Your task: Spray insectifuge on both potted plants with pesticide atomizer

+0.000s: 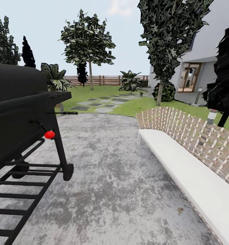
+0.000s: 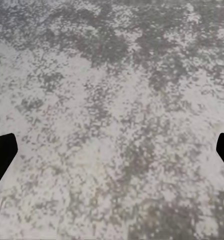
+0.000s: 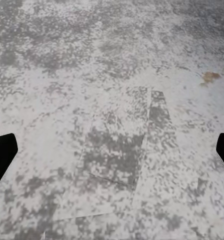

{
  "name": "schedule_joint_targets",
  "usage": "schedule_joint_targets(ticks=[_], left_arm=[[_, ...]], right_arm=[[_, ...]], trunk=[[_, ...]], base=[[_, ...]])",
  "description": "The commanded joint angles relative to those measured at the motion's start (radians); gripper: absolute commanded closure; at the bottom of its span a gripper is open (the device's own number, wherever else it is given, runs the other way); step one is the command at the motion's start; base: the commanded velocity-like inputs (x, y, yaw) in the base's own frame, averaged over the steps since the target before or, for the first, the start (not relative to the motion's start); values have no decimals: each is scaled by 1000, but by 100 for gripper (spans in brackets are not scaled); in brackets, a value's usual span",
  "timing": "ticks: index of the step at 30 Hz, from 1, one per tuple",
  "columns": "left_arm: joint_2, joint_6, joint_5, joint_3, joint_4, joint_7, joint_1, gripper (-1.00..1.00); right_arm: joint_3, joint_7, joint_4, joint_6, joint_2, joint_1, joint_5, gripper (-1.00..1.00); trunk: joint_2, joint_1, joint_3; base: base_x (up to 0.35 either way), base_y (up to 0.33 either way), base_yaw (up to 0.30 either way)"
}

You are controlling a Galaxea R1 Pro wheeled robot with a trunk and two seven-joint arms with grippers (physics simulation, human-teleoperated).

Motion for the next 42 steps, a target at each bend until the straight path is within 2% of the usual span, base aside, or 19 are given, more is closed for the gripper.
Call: schedule_joint_targets(ticks=[1, 42], left_arm=[[0, -3, 4, 0, 1, -1, -1, -100], [1, -3, 6, 0, 2, -1, -1, -100]], right_arm=[[-4, 0, 1, -3, 1, -1, 9, -100], [-7, 0, 0, -2, 1, -1, 6, -100]], trunk=[[0, 0, 0], [0, 0, 3]], base=[[339, 0, 0], [339, 0, 7]])
